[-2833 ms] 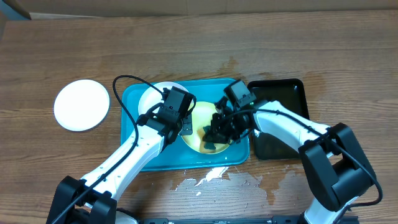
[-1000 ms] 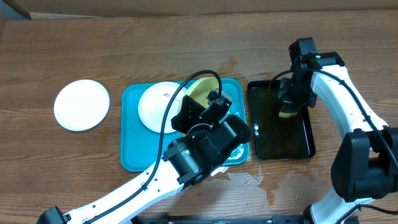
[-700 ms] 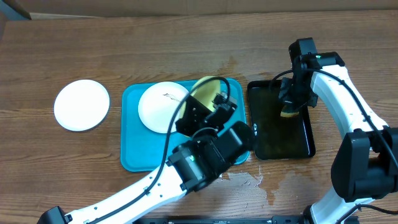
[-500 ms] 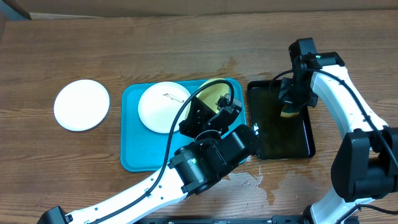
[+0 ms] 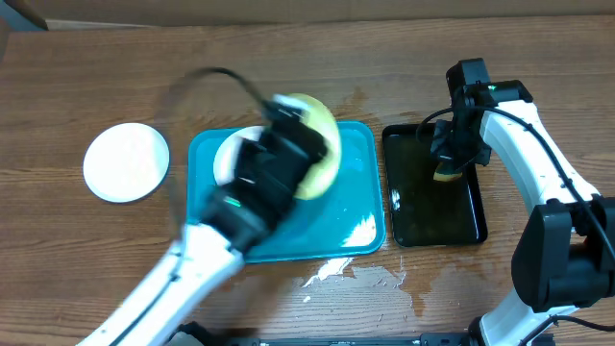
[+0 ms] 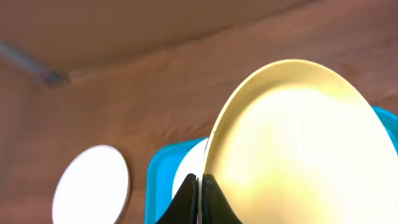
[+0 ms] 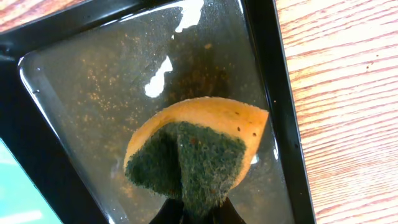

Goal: Clean dirty plates on tray and stack at the side
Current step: 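Lift the yellow plate with the left gripper and stack it on the white plate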

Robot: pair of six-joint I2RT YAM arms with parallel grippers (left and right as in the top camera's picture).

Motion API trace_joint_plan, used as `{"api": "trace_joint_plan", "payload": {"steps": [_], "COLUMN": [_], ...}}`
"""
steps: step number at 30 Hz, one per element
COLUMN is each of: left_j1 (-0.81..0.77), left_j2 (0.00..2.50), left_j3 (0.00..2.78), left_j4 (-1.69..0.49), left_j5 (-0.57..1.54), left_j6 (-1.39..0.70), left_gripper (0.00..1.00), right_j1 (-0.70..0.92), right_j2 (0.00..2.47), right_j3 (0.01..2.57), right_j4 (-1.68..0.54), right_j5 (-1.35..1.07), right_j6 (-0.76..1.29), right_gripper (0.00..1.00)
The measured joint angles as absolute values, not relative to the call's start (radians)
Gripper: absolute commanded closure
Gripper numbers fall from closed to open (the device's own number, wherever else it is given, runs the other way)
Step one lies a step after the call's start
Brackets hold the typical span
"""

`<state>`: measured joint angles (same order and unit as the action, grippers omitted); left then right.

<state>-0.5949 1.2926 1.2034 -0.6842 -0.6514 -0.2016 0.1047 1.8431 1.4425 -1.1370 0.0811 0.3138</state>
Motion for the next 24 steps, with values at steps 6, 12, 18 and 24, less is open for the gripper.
{"api": "trace_joint_plan", "payload": {"steps": [6, 12, 18, 24], "left_j1": [-0.136, 0.281, 0.537, 0.571], "left_j2": [1.259, 1.319, 1.467, 1.636], "left_j3": [1.256, 1.256, 1.256, 1.256], "left_j4": [-0.774, -0.807, -0.746, -0.691], "left_j5": [-0.356, -0.16, -0.013, 0.002], "left_j6": [-0.259, -0.323, -0.364, -0.368], "left_gripper": [0.96, 0.96, 0.96, 0.96], "right_j1": [0.105, 0.105, 0.105, 0.104], "right_j2": [1.843, 1.843, 1.843, 1.843], "right_j3": [1.443, 1.443, 1.443, 1.443], "right_j4": [-1.134, -1.131, -1.124, -1.115], "right_j5": [0.078, 0.072, 0.061, 0.059], "right_j6": [0.313, 0.313, 0.313, 0.313], "right_gripper": [0.96, 0.96, 0.96, 0.95]}}
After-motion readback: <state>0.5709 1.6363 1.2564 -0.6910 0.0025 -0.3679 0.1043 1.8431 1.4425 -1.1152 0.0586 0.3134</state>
